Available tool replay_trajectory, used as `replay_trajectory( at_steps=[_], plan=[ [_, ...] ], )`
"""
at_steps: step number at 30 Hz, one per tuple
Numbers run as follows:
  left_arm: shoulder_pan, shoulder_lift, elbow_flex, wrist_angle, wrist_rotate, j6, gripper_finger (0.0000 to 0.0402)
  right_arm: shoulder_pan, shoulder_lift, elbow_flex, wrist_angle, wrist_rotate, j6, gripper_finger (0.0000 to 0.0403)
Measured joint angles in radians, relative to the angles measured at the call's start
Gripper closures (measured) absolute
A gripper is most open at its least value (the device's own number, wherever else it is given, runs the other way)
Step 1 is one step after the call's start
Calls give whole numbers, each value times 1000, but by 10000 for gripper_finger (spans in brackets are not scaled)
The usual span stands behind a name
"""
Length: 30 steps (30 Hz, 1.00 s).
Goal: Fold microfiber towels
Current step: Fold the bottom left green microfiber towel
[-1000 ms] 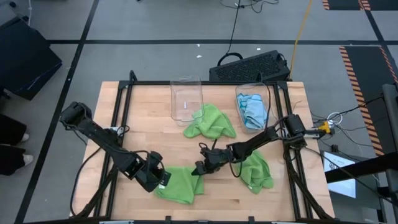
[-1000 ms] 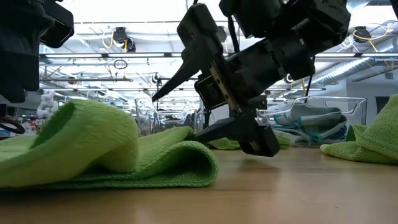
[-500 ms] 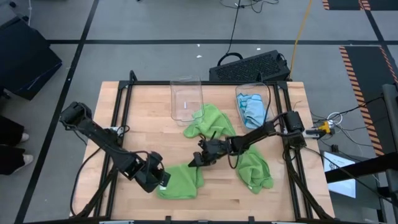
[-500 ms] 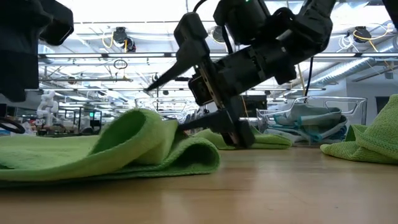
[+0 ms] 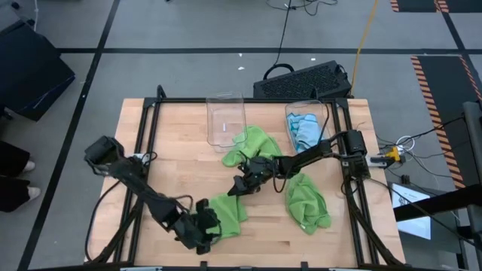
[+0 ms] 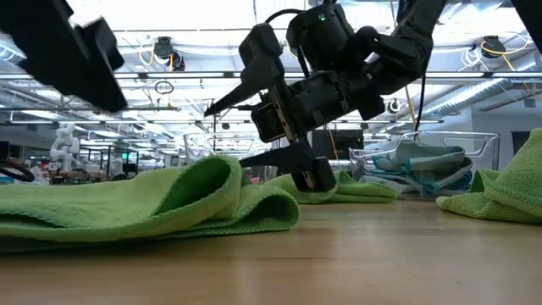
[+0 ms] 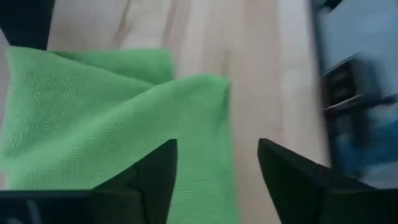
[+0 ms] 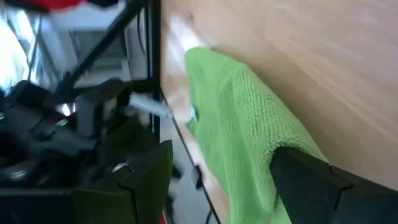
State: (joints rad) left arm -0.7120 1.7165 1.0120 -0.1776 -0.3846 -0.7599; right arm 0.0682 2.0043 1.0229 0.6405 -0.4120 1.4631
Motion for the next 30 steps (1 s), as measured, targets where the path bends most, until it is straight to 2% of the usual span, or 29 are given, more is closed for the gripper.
replay_trajectory(
  at_steps=[2, 5, 7, 10, 12, 15, 17, 20, 26, 28, 30],
  plan=[
    [1, 41, 57, -110, -22, -17, 160, -14, -17, -1, -14, -68, -43, 151],
    [3, 60, 139, -365, -50, -190, 154, -18, -69, 0, -100, -91, -133, 151],
    [4, 55, 171, -503, -37, -290, 162, -17, -109, 0, -175, -91, -224, 151],
    [-16, 12, 182, -603, -21, -398, 186, -11, -172, 0, -317, -83, -398, 151],
    [-39, -26, 167, -611, -20, -473, 203, 11, -217, 0, -400, -46, -562, 151],
    [-83, -59, 125, -615, -16, -581, 224, 88, -255, 0, -431, 9, -879, 151],
    [-110, -72, 104, -606, -16, -659, 235, 157, -261, 0, -412, 56, -1073, 151],
    [-157, -74, 73, -581, -13, -733, 245, 262, -245, 0, -333, 199, -1299, 151],
    [-216, -74, 60, -506, 1, -766, 241, 396, -157, 0, -243, 475, -1566, 151],
    [-231, -74, 61, -494, -6, -766, 235, 407, -110, 0, -201, 517, -1622, 151],
    [-240, -71, 61, -503, -12, -760, 228, 406, -60, 0, -154, 516, -1649, 151]
  ],
)
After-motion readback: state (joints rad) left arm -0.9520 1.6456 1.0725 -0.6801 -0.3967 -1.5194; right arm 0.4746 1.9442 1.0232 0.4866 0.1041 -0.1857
